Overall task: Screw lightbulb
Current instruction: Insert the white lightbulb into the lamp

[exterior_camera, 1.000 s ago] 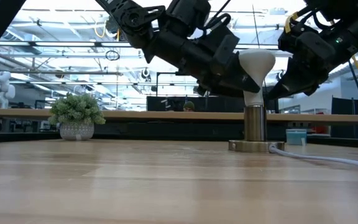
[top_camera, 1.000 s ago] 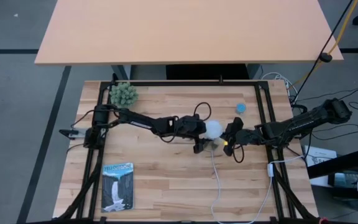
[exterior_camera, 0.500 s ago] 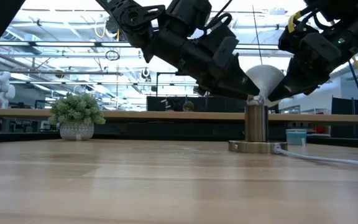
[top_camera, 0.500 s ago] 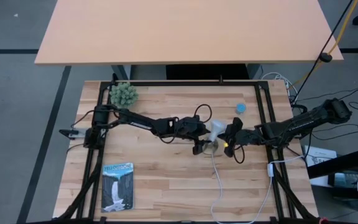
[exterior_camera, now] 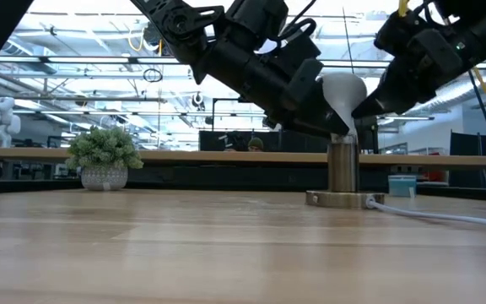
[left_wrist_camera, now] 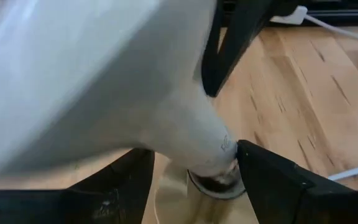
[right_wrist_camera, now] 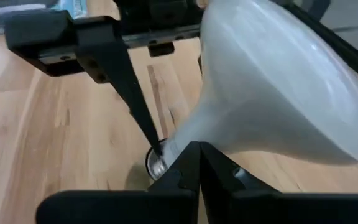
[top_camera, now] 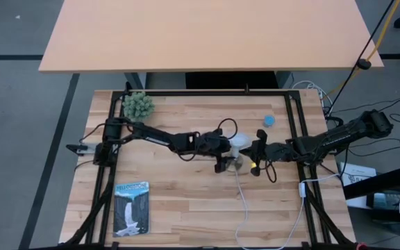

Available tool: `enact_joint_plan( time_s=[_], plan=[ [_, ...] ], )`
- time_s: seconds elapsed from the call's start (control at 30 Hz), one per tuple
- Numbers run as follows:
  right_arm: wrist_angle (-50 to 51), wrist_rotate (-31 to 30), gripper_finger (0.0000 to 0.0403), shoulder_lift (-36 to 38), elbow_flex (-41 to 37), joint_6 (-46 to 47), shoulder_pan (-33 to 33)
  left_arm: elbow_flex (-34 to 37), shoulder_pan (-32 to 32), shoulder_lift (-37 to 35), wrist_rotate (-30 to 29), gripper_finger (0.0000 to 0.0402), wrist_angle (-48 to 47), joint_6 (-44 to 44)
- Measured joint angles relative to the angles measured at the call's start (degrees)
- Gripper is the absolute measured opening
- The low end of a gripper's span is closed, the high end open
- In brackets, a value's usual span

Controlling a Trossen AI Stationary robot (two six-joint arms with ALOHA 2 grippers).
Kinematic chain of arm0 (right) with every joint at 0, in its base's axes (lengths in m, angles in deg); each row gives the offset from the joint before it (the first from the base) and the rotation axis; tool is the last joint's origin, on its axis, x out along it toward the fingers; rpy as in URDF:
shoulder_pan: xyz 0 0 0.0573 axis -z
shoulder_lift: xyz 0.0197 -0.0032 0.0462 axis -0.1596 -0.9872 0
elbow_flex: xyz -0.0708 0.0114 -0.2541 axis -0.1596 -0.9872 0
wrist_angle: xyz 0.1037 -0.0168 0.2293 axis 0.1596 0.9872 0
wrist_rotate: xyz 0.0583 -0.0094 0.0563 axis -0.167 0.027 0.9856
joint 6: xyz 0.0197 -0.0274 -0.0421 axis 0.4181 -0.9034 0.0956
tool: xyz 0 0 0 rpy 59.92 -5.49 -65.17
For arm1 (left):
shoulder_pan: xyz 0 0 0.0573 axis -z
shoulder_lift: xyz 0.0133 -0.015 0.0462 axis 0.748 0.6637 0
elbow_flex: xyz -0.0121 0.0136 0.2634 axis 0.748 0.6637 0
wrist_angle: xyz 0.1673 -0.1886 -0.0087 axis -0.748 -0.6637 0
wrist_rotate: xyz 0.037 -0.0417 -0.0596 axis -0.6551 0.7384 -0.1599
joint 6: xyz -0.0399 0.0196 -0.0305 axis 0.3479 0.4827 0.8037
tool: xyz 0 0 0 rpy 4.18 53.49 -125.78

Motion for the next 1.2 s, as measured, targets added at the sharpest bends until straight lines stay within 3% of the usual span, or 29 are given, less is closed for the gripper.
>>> enact_joint_plan(
  time_s=[0.57, 0.8, 1.03, 1.2],
  plan=[
    [3.9, 0.0, 0.0, -0.3, 0.0, -0.1, -1.7, 0.0, 1.6, 0.0, -2.3, 0.0231, 0.1, -6.0],
    [3.6, -2.0, 0.0, -5.9, 0.0, 0.5, -0.1, 0.0, 1.6, 0.5, -1.7, 0.0231, 0.9, -6.0],
    [-5.0, -8.4, 0.0, -12.4, 0.0, -2.1, -0.3, 0.0, 1.9, 1.4, -2.2, 0.0231, 0.8, -6.0],
    [-7.0, -8.0, 0.0, -13.1, 0.0, -4.3, -0.3, 0.0, 1.9, 1.4, -2.5, 0.0231, 0.5, -6.2]
  ],
)
